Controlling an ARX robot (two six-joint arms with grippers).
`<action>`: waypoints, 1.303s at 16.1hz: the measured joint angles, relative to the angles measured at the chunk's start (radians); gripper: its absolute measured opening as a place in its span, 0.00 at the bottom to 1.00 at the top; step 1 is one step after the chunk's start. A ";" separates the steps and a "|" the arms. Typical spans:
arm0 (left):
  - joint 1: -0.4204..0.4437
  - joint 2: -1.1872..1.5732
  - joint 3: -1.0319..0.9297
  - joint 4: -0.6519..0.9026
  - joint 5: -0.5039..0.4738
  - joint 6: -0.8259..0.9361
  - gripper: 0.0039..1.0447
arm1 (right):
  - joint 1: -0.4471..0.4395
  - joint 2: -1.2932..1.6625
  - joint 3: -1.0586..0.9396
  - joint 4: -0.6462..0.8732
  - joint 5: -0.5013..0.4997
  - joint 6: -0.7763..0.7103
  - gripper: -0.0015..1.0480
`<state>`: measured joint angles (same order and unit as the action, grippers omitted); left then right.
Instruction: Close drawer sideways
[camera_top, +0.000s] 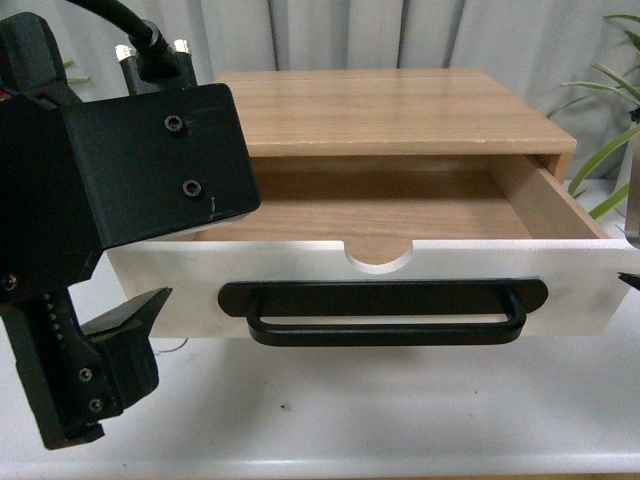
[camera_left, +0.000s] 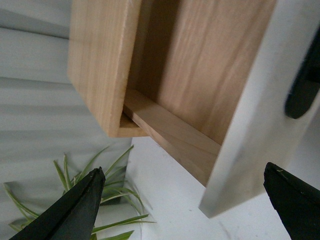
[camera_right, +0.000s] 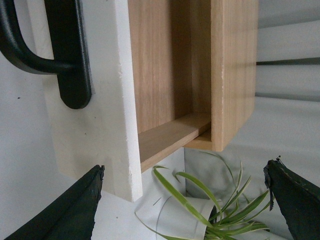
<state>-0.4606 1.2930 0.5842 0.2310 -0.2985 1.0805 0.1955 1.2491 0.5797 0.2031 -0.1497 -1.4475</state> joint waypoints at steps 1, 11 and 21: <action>0.003 0.025 0.011 0.034 -0.005 0.001 0.94 | -0.001 0.008 0.006 0.006 0.000 0.003 0.94; 0.029 0.183 0.075 0.217 -0.041 0.008 0.94 | -0.046 0.232 0.186 0.027 0.011 0.027 0.94; 0.062 0.391 0.225 0.322 -0.058 -0.021 0.94 | -0.037 0.433 0.414 0.020 0.041 0.070 0.94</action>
<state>-0.3985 1.6836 0.8097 0.5526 -0.3565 1.0599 0.1581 1.6817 0.9936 0.2230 -0.1085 -1.3777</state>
